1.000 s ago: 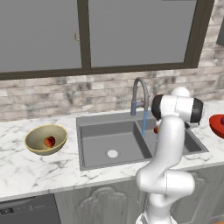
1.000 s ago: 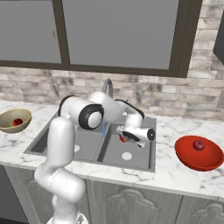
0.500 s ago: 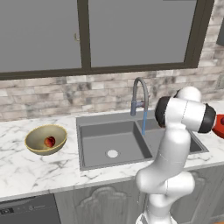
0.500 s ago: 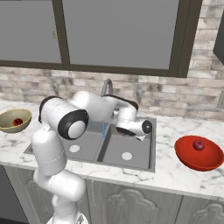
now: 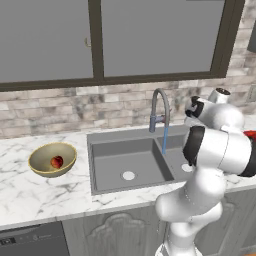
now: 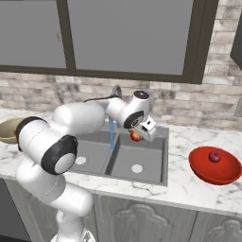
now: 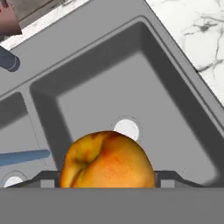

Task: Pick the peachs from the sink and place them in one bowl. Place the apple in the other bowl. Then turn off the sink faucet.

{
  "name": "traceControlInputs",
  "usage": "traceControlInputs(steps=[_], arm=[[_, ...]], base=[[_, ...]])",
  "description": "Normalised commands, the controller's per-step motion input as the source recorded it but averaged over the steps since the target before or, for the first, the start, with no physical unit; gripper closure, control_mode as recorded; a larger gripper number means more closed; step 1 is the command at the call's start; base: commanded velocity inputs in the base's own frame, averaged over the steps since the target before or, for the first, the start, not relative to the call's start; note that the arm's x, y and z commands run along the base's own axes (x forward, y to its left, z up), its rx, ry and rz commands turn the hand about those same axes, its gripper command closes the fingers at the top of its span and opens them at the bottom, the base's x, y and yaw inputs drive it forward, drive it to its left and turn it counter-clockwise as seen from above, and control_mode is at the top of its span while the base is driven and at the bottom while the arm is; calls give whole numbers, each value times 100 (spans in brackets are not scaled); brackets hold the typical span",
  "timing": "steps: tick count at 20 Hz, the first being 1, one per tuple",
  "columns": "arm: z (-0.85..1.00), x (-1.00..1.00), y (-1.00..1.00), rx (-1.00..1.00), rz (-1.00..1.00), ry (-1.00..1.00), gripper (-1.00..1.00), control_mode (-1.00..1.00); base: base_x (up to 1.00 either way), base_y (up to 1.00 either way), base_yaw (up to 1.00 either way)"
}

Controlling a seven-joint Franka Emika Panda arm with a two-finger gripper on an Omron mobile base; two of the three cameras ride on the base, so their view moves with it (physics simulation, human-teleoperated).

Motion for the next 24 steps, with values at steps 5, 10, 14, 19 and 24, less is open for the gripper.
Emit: traceControlInputs(steps=[5, 10, 14, 19, 24], arm=[[89, -89, -35, -5, -6, 16, 100, -100], [18, -76, 28, 0, 8, 0, 100, -100], [-5, -64, 92, 0, 10, 0, 100, -100], [0, -35, 100, 0, 8, 0, 100, -100], [0, -15, 100, 0, 6, 0, 100, -100]], base=[[0, 0, 0], [0, 0, 0], [0, 0, 0], [0, 0, 0], [0, 0, 0]])
